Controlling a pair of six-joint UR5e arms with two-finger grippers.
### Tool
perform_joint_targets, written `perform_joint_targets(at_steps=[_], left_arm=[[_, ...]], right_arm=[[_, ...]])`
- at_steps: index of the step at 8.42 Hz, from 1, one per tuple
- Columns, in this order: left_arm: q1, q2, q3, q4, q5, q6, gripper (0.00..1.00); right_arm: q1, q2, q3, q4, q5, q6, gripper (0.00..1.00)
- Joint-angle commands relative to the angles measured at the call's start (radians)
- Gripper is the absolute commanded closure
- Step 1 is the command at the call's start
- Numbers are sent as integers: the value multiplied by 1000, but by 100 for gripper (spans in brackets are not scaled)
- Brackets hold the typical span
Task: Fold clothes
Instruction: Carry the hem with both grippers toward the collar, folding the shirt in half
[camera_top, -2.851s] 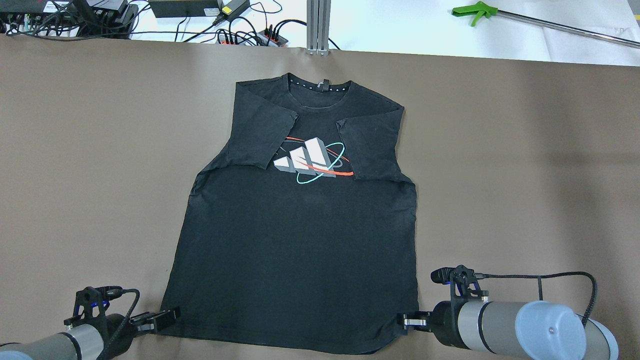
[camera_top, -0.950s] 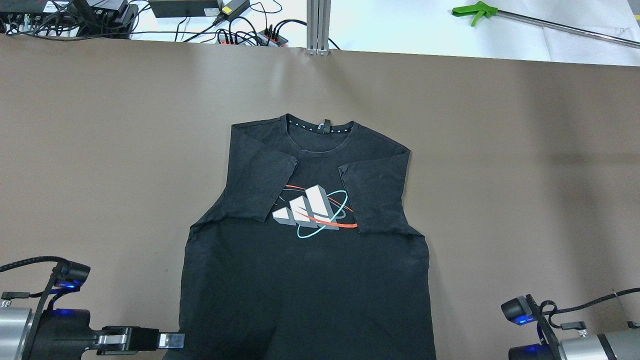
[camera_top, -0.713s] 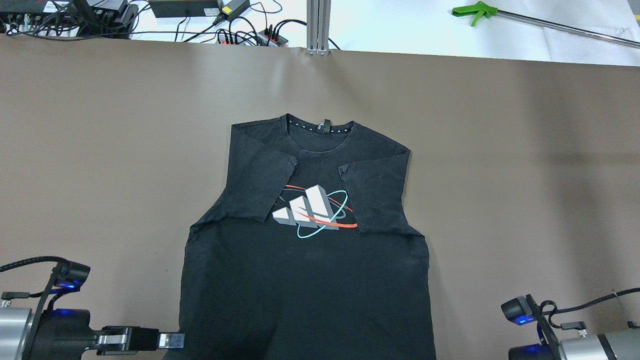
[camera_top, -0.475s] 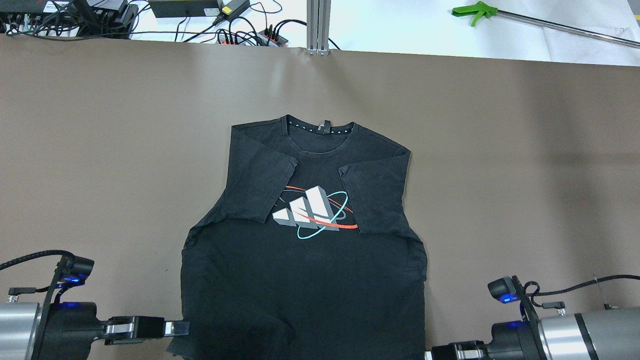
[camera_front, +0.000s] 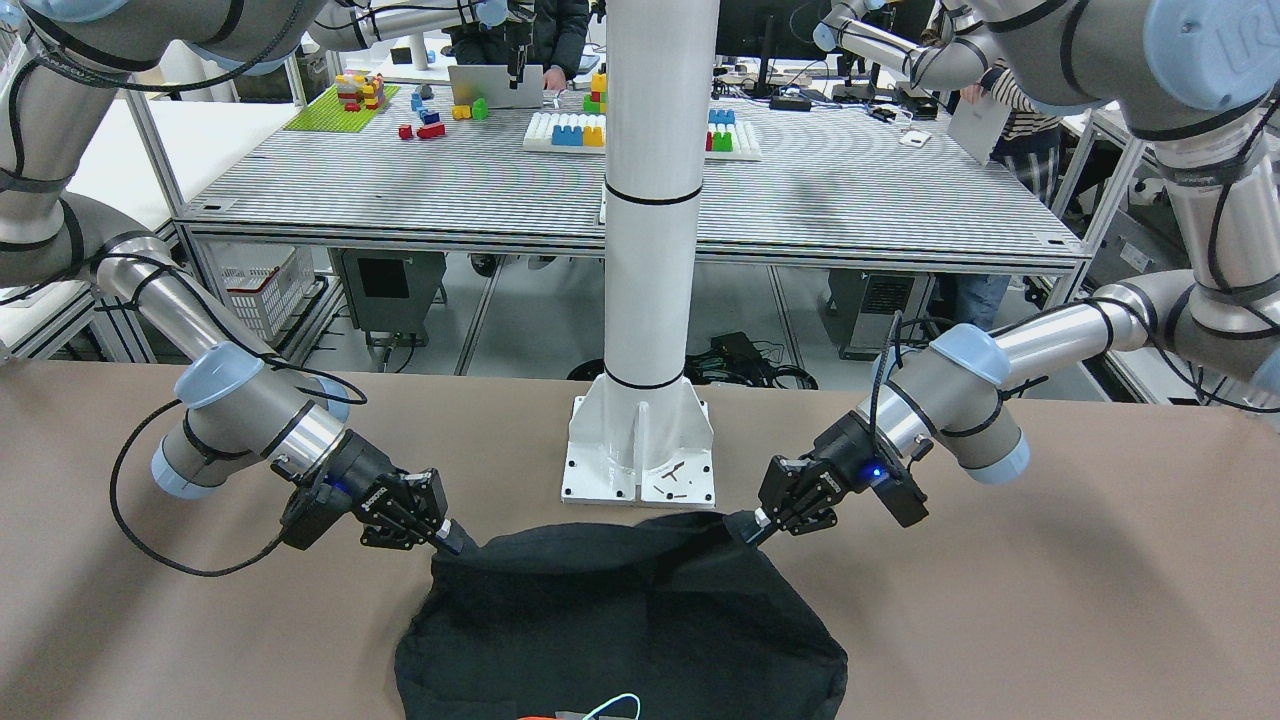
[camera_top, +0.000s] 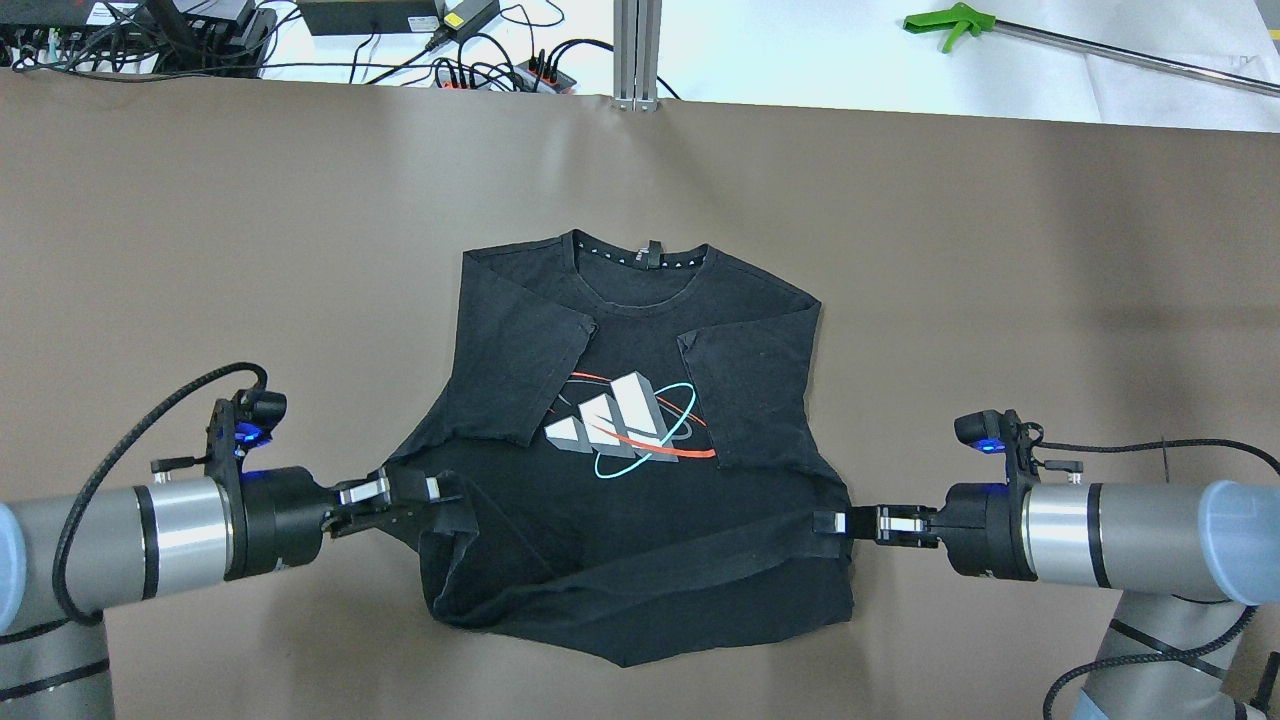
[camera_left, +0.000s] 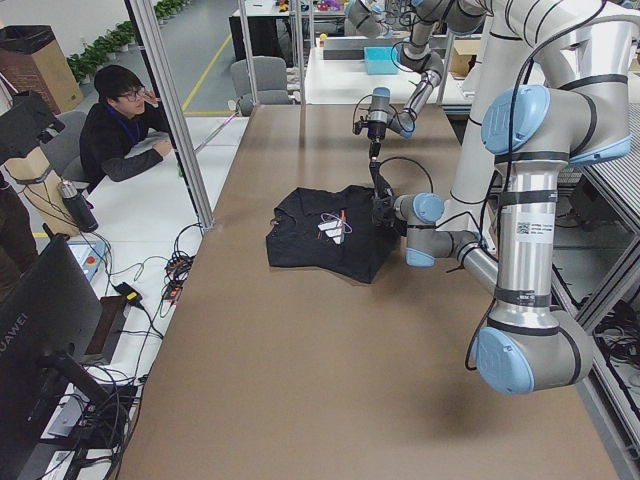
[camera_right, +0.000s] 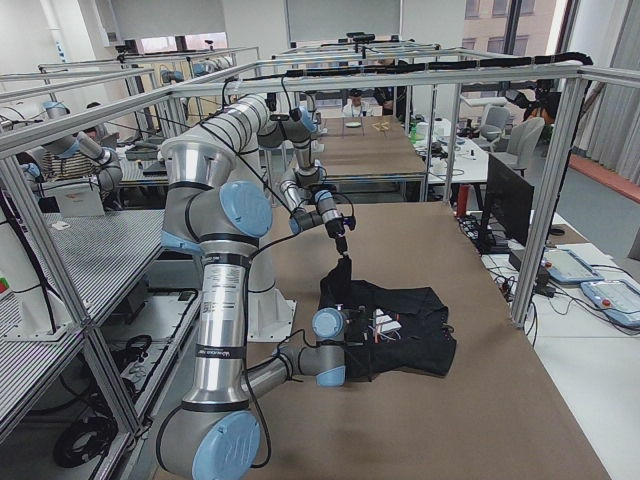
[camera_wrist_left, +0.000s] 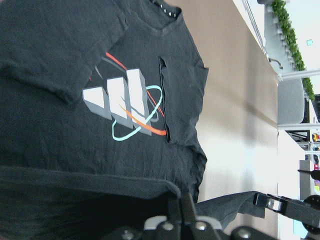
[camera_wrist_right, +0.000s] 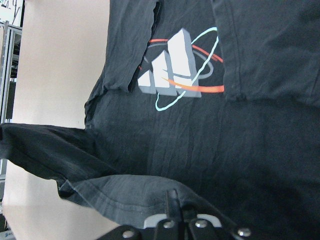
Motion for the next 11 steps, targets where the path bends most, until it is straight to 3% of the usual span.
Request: perform_joint_targets(at_steps=[1, 4, 7, 9, 11], left_arm=[[-215, -17, 93, 10, -169, -13, 100], [-234, -49, 149, 10, -164, -8, 100], [-283, -140, 333, 10, -118, 10, 100], [-340, -135, 371, 10, -136, 33, 100], [-346, -137, 390, 11, -136, 44, 100]], right_arm=[[24, 45, -87, -2, -105, -31, 100], [95, 102, -135, -77, -128, -188, 100], [135, 119, -158, -159, -212, -268, 100], [175, 159, -242, -157, -220, -290, 100], [219, 169, -261, -159, -220, -298, 100]])
